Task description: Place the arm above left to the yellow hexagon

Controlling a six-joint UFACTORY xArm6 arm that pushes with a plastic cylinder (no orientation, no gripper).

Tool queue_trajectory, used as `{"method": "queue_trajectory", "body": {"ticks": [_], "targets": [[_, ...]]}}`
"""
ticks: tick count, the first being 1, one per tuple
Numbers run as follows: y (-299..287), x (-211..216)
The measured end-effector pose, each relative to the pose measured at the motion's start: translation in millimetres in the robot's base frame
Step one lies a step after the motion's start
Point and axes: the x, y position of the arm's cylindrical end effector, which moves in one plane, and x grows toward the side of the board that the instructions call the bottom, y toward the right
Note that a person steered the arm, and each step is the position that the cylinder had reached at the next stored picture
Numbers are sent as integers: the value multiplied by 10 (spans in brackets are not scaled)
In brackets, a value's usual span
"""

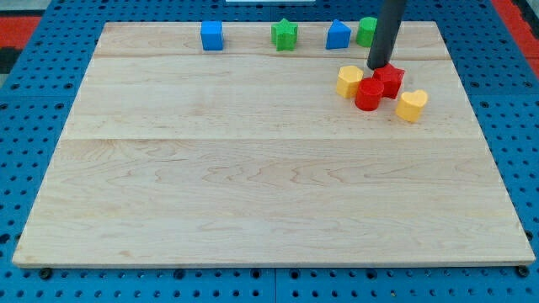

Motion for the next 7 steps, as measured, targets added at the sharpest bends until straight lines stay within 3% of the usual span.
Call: {"method": "queue_trajectory", "body": {"ticks": [3, 5, 7], "targets": [[104, 134], [100, -89], [-380, -129]]}}
